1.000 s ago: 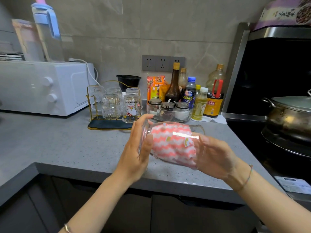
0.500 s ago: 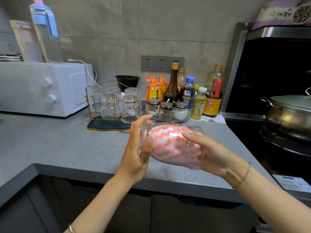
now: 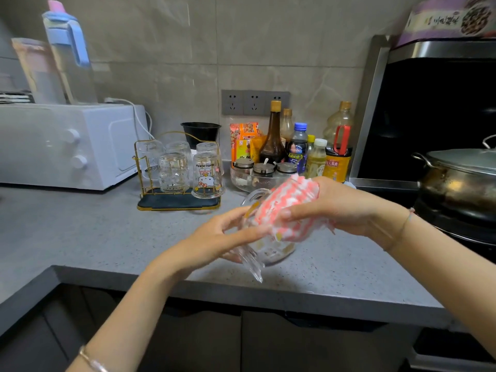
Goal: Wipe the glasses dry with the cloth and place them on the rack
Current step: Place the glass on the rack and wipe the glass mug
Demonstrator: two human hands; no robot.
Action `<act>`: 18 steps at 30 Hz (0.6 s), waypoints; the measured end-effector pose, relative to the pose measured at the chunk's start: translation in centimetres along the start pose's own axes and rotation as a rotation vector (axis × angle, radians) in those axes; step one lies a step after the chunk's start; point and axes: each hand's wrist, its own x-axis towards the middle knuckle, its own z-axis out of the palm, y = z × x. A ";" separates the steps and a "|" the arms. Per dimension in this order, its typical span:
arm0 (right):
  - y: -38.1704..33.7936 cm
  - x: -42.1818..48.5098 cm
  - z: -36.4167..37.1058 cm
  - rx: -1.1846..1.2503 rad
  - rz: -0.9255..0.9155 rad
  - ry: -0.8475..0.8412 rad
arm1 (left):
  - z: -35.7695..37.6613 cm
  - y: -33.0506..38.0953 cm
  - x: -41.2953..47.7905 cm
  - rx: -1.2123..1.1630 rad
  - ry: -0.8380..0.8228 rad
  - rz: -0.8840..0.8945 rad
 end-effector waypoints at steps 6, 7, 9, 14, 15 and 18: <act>-0.5 1.0 0.3 -0.130 0.002 0.064 | 1.6 -0.3 0.5 -0.249 -0.083 -0.173; -0.5 1.1 0.2 -0.088 0.006 0.112 | 1.9 -0.5 0.5 -0.308 -0.061 -0.203; -0.2 1.3 -0.4 0.141 -0.001 0.194 | 2.4 -0.6 0.4 -0.449 0.003 -0.258; 1.1 1.4 0.1 0.555 -0.268 0.511 | 3.9 0.0 0.6 -0.858 0.211 -0.313; 1.5 1.3 0.8 0.507 -0.351 0.551 | 4.0 0.2 0.8 -0.925 0.230 -0.345; 1.6 0.0 4.0 0.288 -0.567 0.578 | 3.9 1.3 1.2 -1.133 0.202 -0.388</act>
